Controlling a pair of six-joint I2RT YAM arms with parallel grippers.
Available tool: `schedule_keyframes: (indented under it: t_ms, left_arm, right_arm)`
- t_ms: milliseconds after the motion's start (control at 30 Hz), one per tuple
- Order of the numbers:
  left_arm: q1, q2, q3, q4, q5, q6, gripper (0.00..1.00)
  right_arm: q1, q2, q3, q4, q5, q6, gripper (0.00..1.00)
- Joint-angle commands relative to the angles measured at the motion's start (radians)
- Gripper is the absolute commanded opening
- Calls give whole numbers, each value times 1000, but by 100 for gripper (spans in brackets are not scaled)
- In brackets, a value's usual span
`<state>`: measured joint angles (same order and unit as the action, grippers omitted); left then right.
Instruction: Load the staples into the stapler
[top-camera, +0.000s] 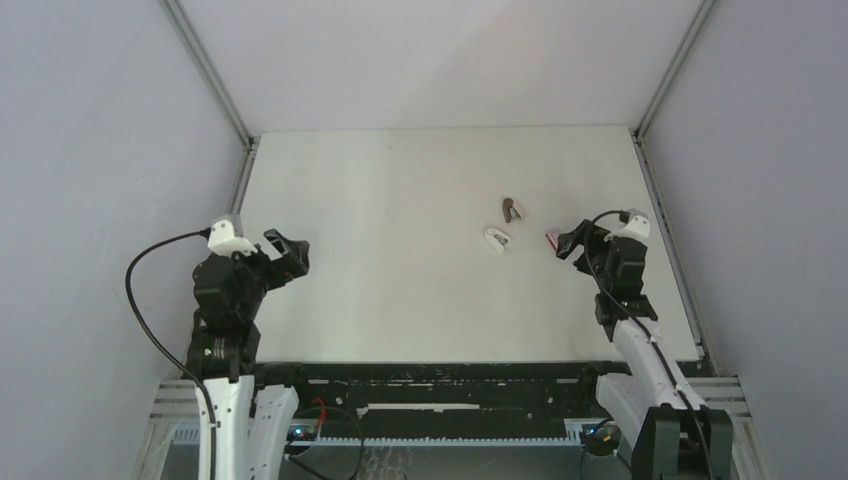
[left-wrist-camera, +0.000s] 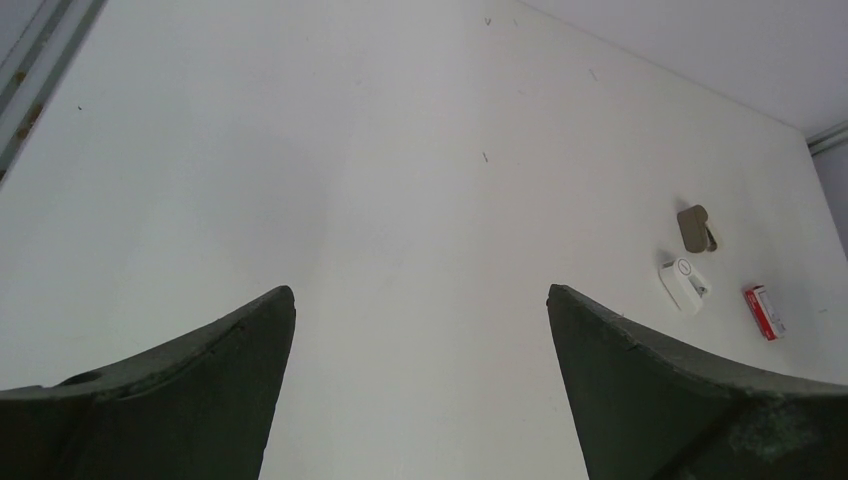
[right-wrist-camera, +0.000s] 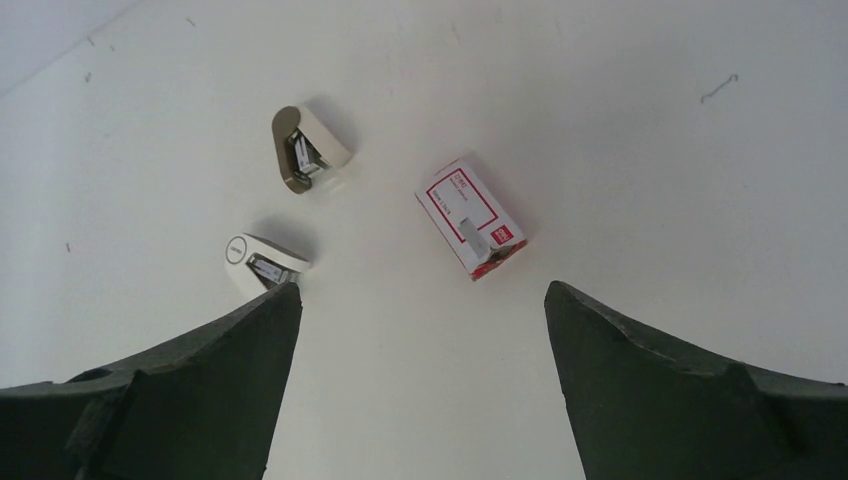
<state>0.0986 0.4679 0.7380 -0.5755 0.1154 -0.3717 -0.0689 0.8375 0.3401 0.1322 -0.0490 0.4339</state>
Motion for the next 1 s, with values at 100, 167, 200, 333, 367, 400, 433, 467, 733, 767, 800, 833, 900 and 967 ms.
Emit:
schedule_keyframes:
  t_ms: [100, 167, 200, 333, 367, 400, 433, 467, 733, 767, 800, 833, 900, 967]
  left_arm:
    - [26, 3, -21, 45, 82, 26, 100]
    - [32, 2, -24, 44, 91, 23, 100]
    - [34, 4, -25, 47, 99, 22, 100]
    - [36, 25, -31, 54, 157, 29, 100]
    - [37, 32, -31, 55, 165, 28, 100]
    - [38, 40, -30, 53, 169, 28, 100]
    - [38, 47, -28, 50, 168, 29, 100]
    - [39, 52, -26, 48, 168, 28, 100]
    - [39, 71, -26, 45, 157, 19, 100]
    - [39, 71, -27, 46, 157, 18, 100]
    - [39, 70, -26, 46, 156, 16, 100]
    - [41, 71, -27, 45, 157, 16, 100]
    - [40, 71, -28, 45, 156, 16, 100]
    - [40, 69, -28, 46, 155, 16, 100]
  right_arm:
    - [-3, 195, 191, -148, 36, -16, 80]
    - [-3, 272, 248, -197, 38, -15, 67]
    - [-3, 309, 273, -218, 34, -7, 64]
    - [-2, 398, 316, -237, 31, 20, 54]
    - [-3, 411, 315, -237, 31, 27, 53]
    - [-2, 422, 316, -236, 36, 36, 53]
    - [-3, 436, 315, -233, 46, 46, 52]
    - [-4, 451, 316, -227, 54, 59, 52]
    - [-21, 548, 343, -206, 40, 119, 42]
    - [-22, 553, 346, -207, 38, 121, 41]
    - [-23, 555, 347, -208, 39, 123, 40]
    - [-25, 557, 348, -211, 42, 125, 37]
    - [-34, 562, 347, -212, 35, 135, 31]
    - [-42, 571, 347, -208, 21, 146, 30]
